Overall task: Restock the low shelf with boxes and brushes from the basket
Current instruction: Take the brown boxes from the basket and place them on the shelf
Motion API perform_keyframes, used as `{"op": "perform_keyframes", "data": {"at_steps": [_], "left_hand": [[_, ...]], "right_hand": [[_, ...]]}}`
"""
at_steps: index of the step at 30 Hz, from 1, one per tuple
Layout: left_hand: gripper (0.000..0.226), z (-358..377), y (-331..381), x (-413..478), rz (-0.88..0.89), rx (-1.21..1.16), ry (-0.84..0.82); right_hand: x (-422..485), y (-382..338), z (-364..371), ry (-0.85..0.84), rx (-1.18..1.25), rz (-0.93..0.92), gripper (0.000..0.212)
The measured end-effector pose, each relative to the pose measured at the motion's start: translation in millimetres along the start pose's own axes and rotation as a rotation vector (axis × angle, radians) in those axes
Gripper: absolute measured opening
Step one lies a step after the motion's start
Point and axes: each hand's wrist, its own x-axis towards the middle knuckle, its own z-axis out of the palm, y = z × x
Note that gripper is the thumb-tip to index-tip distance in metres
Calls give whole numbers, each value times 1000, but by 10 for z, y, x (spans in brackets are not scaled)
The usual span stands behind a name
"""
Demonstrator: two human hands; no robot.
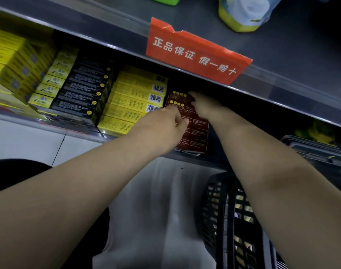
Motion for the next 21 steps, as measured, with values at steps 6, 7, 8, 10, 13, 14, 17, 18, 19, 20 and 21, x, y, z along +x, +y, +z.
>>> {"op": "perform_keyframes", "data": {"at_steps": [6,7,8,10,13,14,17,18,19,20,21], "left_hand": [[29,38,48,10,1,16,-19],[29,41,51,13,5,18,-22],[29,44,54,15,9,19,-24],[29,40,57,13,8,17,-31],[28,37,60,5,9,15,-42],[28,35,61,-2,10,18,-45],[29,24,74,-29,14,30,-46],[29,23,85,-41,16,33,-45],[29,21,98,-51,21,34,-44],[29,24,116,-64,28,35,-44],[28,29,139,-79,37,35,-46]], "right_hand": [[3,125,1,-75,1,56,60],[2,168,-16,-76,34,108,60],[-6,213,-24,-93,72,167,57],[-33,279,-26,-163,201,259,44],[-46,310,5,-195,400,298,39],[-41,310,18,-183,418,304,41],[-56,300,14,-175,401,308,49],[-68,304,-4,-182,360,304,49],[-85,303,-42,-196,296,293,47],[-113,293,-97,-213,229,282,43],[-151,277,-165,-219,181,271,39]]}}
